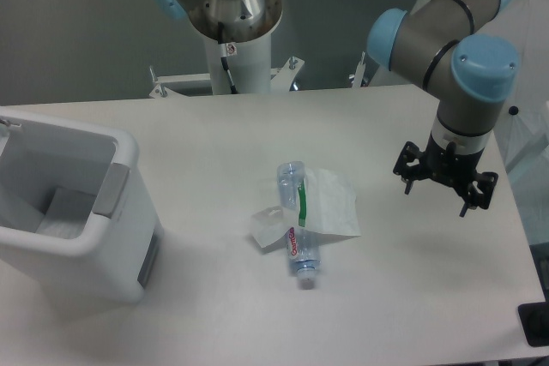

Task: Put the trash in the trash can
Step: 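Move the open gripper over the clear plastic bag with green strip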

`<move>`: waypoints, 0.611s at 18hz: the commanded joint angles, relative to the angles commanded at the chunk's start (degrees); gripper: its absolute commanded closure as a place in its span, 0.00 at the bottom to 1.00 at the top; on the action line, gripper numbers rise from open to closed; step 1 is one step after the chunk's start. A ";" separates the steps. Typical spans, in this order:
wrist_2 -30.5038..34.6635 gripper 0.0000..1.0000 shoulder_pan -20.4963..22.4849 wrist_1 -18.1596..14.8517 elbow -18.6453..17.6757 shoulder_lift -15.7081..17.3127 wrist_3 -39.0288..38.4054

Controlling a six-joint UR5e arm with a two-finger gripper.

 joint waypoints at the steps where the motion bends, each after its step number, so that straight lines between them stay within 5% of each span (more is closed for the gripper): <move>1: 0.00 0.00 -0.09 0.00 -0.17 0.00 0.00; 8: -0.17 0.00 -0.70 0.26 -1.57 0.09 -0.35; 11: -1.31 0.00 -1.58 5.60 -4.73 0.53 -3.15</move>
